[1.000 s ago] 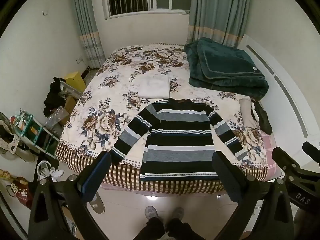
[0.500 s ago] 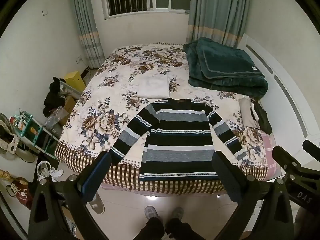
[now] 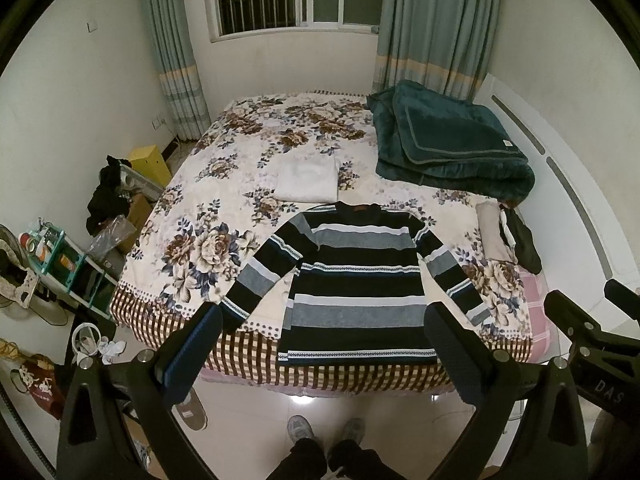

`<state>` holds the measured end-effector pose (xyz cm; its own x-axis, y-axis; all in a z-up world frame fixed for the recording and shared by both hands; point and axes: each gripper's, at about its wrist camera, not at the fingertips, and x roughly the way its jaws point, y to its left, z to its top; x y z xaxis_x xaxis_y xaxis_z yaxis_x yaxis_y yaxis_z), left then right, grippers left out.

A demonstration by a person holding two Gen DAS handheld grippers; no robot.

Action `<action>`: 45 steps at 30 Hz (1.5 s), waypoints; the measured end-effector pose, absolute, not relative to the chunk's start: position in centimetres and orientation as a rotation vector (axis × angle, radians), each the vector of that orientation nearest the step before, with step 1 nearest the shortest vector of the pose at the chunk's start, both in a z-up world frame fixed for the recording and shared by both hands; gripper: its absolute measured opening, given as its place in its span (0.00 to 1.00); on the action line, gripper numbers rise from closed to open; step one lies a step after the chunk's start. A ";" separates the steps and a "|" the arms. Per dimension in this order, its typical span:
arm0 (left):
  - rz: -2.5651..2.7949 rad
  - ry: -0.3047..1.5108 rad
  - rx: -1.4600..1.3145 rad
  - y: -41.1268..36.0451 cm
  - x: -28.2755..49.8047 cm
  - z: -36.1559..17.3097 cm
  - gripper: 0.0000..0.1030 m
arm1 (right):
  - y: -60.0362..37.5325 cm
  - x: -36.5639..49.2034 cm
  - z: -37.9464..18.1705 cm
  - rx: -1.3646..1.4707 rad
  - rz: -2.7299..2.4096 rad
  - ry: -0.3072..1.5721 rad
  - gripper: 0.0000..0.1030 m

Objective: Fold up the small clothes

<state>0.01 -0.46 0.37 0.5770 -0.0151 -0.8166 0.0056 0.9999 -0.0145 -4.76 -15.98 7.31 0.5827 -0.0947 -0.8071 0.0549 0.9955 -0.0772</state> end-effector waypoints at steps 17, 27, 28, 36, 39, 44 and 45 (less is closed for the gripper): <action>-0.013 0.951 -0.014 -0.9 0.3 0.6 1.00 | -15.9 -4.8 7.6 -0.048 -0.087 0.941 1.00; -0.014 0.947 -0.015 -0.9 0.6 1.0 1.00 | -15.9 -4.8 8.0 -0.050 -0.087 0.940 1.00; -0.016 0.950 -0.015 -1.2 0.8 1.1 1.00 | -16.0 -4.8 8.0 -0.049 -0.087 0.940 1.00; -0.015 0.945 -0.015 -1.2 0.9 1.4 1.00 | -15.9 -4.7 8.0 -0.051 -0.086 0.939 1.00; -0.017 0.945 -0.017 -1.5 1.1 1.6 1.00 | -15.9 -4.7 8.0 -0.052 -0.087 0.939 1.00; -0.018 0.945 -0.017 -1.6 1.2 1.7 1.00 | -15.9 -4.7 7.9 -0.051 -0.086 0.939 1.00; -0.016 0.944 -0.017 -1.7 1.3 1.9 1.00 | -15.9 -4.8 7.9 -0.052 -0.087 0.939 1.00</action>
<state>1.30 -1.66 1.88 0.5863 -0.0216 -0.8098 0.0065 0.9997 -0.0219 -4.76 -15.88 7.92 0.5876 -0.0976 -0.8033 0.0524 0.9952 -0.0826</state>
